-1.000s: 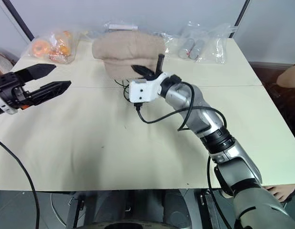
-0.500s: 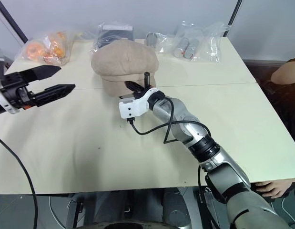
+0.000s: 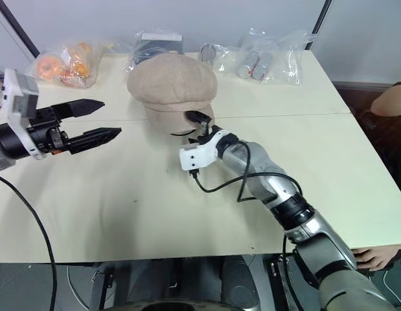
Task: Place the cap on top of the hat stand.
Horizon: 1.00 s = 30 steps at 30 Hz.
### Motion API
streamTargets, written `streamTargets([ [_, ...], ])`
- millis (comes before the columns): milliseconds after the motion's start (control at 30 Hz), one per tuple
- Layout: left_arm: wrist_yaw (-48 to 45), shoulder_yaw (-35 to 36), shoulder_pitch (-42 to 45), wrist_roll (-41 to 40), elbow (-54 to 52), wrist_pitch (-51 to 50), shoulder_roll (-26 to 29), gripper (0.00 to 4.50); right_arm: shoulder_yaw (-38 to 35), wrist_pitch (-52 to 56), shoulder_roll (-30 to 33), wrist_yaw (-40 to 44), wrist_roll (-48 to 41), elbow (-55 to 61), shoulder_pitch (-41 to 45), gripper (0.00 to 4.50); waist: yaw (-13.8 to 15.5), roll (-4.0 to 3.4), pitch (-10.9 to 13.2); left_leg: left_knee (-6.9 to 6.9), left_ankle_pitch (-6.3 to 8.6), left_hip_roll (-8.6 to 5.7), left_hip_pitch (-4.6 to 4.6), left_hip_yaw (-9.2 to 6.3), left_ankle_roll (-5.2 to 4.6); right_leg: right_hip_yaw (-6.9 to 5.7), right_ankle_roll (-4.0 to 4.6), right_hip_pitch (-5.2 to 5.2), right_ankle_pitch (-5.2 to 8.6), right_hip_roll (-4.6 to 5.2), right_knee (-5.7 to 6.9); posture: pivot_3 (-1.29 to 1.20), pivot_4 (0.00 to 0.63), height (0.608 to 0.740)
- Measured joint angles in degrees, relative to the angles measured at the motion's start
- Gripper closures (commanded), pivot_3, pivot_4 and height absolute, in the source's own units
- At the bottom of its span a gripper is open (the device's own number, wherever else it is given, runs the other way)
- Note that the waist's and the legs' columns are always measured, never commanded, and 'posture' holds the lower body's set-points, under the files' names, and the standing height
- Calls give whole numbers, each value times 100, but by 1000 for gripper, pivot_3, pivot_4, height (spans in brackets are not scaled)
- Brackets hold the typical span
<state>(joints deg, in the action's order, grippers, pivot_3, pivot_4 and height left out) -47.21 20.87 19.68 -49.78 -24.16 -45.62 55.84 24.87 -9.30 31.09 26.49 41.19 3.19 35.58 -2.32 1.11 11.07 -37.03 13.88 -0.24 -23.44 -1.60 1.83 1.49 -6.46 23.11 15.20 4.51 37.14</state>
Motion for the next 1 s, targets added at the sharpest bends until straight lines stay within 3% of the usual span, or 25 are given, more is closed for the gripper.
streamTargets([
  [167, -124, -190, -142, 357, -194, 267, 38, 0, -575, -689, 599, 216, -868, 591, -486, 54, -11, 5, 2, 1, 0, 4, 2, 1, 0, -3, 1, -2, 1, -5, 0, 0, 150, 740],
  [267, -136, -508, -161, 975, -407, 782, 115, 0, -1053, -418, 769, 881, -2189, 1077, -925, 54, 4, 3, 4, 2, 0, 5, 1, 1, -1, -2, 1, -4, 1, -1, -4, 0, 150, 740],
  [467, -6, -1720, -56, 2717, -644, 2126, 64, 0, -2440, 2179, 1872, 2864, -5577, 1872, -1376, 54, 157, 1, 7, -9, 3, 12, 9, 2, -6, -5, 19, -29, 11, 6, -17, 0, 150, 740],
  [633, 579, -3138, 746, 4652, -283, 3063, -609, 0, -3231, 4101, 2213, 3237, -7536, 2018, -902, 54, 183, 2, 7, -12, 3, 4, 6, 6, -7, -7, 20, -31, 11, 3, -19, 0, 150, 740],
  [833, 1146, -3962, 1299, 6152, 475, 3441, -1435, 0, -3485, 4870, 2332, 3139, -8170, 2024, -617, 54, 170, 4, 8, -10, 8, 1, -3, 13, -14, -11, -1, -22, 1, 2, -24, 0, 150, 740],
  [1000, 1249, -4214, 1446, 6674, 695, 3517, -1942, 0, -3483, 5020, 2333, 2973, -8238, 2050, -608, 54, 170, 5, 8, -11, 8, 2, -6, 12, -15, -12, -2, -19, 0, 2, -23, 0, 150, 740],
])
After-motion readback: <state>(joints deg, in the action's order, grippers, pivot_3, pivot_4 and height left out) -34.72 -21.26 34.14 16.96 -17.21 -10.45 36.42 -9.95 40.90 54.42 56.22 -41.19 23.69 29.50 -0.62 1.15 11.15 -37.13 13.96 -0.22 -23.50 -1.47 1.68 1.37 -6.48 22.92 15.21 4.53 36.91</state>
